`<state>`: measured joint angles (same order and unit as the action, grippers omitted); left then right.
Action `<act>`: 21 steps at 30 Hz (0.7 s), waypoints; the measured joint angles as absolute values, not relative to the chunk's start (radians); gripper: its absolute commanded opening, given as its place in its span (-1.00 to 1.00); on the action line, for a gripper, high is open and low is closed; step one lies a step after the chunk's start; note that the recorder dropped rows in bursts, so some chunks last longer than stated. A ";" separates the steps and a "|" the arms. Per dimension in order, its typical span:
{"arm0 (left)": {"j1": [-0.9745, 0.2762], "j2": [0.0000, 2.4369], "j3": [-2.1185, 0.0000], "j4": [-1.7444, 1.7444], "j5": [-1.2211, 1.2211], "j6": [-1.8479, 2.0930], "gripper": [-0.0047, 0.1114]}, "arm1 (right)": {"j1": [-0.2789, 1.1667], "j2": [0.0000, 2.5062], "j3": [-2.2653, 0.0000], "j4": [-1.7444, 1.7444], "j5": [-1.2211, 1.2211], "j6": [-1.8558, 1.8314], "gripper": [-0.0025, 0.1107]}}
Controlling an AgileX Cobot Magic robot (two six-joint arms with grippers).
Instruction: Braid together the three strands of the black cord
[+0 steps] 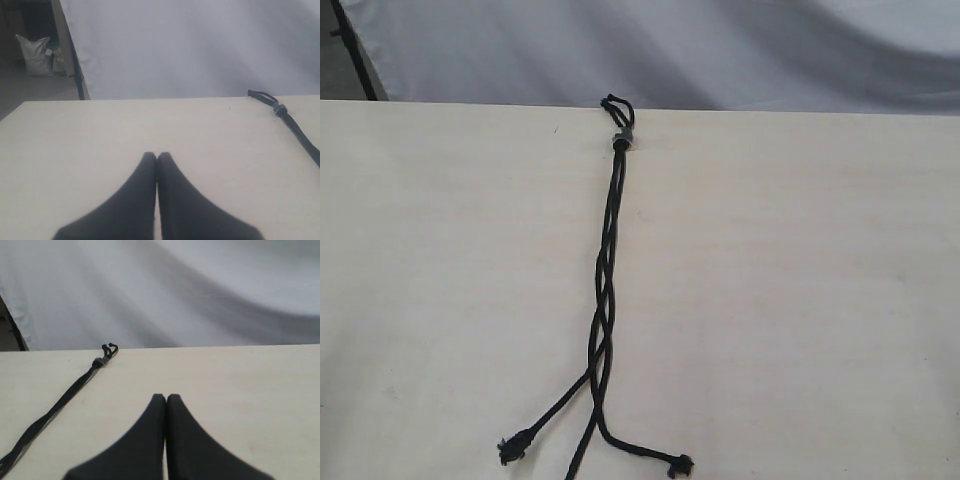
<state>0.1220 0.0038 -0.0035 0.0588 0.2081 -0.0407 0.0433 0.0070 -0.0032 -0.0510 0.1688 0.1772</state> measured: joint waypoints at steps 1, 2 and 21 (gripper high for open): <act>0.122 0.004 -0.004 0.059 0.208 -0.041 -0.91 | 0.043 0.007 -0.003 0.000 0.176 0.114 -0.95; 0.122 0.004 -0.004 0.059 0.208 -0.041 -0.91 | 0.043 0.007 -0.003 0.027 0.180 0.073 -0.95; 0.122 0.004 -0.004 0.059 0.208 -0.041 -0.91 | 0.043 0.007 -0.003 0.100 0.193 -0.027 -0.95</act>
